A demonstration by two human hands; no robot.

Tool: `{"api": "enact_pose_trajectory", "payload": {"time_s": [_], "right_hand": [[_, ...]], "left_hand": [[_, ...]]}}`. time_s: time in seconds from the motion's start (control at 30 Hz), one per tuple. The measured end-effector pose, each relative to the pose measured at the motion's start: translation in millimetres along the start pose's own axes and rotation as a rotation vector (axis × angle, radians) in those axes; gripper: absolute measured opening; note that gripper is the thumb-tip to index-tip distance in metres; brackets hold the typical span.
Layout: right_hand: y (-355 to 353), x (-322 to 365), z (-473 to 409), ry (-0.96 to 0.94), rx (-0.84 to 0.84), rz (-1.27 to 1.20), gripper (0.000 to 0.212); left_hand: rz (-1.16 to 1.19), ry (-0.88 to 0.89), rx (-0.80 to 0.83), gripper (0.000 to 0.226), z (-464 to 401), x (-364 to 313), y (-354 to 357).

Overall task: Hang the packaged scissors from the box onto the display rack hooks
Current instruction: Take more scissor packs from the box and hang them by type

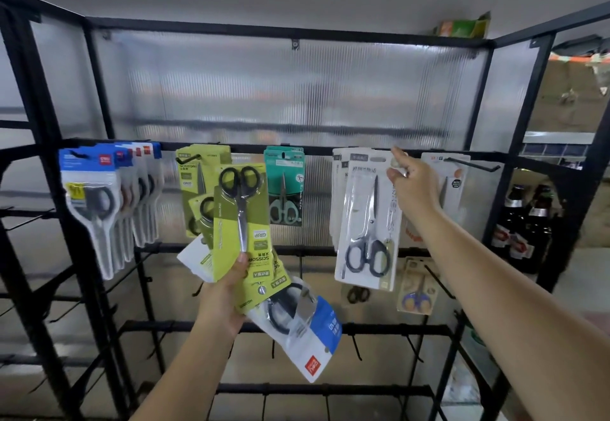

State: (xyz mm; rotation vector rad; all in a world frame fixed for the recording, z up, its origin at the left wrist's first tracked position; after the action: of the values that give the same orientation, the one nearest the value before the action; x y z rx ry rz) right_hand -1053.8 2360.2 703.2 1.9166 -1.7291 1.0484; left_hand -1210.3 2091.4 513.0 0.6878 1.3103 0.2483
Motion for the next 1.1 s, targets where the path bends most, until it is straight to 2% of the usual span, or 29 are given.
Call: {"api": "enact_pose_trajectory", "payload": {"time_s": [0.2, 0.33, 0.47, 0.57, 0.63, 0.7, 0.73, 0.77, 0.83, 0.87, 0.93, 1.0, 1.1], "right_hand": [[1.1, -3.0, -1.6, -0.086, -0.027, 0.089, 0.042], [3.6, -10.8, 2.4, -0.061, -0.013, 0.129, 0.043], [9.4, -16.8, 3.5, 0.006, 0.049, 0.18, 0.05], [18.1, -14.4, 6.2, 0.086, 0.154, 0.297, 0.066], [14.6, -5.2, 12.7, 0.046, 0.078, 0.438, 0.07], [12.4, 12.0, 32.6, -0.014, -0.038, 0.295, 0.054], [18.3, 16.7, 47.4, -0.016, -0.015, 0.171, 0.041], [30.5, 19.9, 65.0, 0.003, 0.08, 0.063, 0.029], [62.7, 26.3, 105.5, 0.081, 0.378, -0.098, 0.014], [77.2, 29.8, 123.9, 0.131, 0.512, -0.163, 0.013], [96.7, 34.8, 147.6, 0.269, 0.633, -0.347, 0.013], [105.7, 32.1, 156.8, 0.388, 0.566, -0.493, 0.016], [103.8, 13.3, 163.9, 0.537, 0.36, -0.553, 0.02]], "left_hand": [[0.011, 0.018, -0.008, 0.017, 1.1, -2.2, -1.1], [0.001, 0.025, -0.026, 0.015, 1.8, -3.8, -5.2], [0.003, 0.014, -0.033, 0.018, 3.6, -6.7, -7.8], [0.001, 0.02, -0.015, 0.019, 6.8, -9.1, -5.1], [0.013, 0.021, -0.009, 0.02, 10.0, -9.7, -4.2], [0.029, 0.022, 0.009, 0.026, 13.5, -10.3, -1.6], [0.034, 0.021, 0.03, 0.029, 15.9, -10.1, 1.1], [0.036, 0.012, 0.052, 0.032, 18.2, -8.9, 4.6], [0.029, -0.022, 0.084, 0.032, 23.3, -4.3, 11.2], [0.019, -0.037, 0.094, 0.033, 25.9, -1.7, 14.3], [-0.009, -0.048, 0.121, 0.041, 32.0, 2.6, 22.0], [-0.02, -0.052, 0.156, 0.047, 38.2, 7.7, 29.1], [0.021, -0.061, 0.203, 0.044, 45.3, 14.5, 35.5]]}}
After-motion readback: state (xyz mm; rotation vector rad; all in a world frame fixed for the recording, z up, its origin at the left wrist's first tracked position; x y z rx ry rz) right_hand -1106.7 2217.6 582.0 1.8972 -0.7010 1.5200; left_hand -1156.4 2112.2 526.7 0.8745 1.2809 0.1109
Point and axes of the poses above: each hand's wrist, its own z-axis away from the middle knuckle, its own y-axis out of the palm, x = y × z, the point moved 9 cm from there along -z, towards the middle knuckle, and after that the axes turned 10 degrees about -x, right-handed, at the moved point
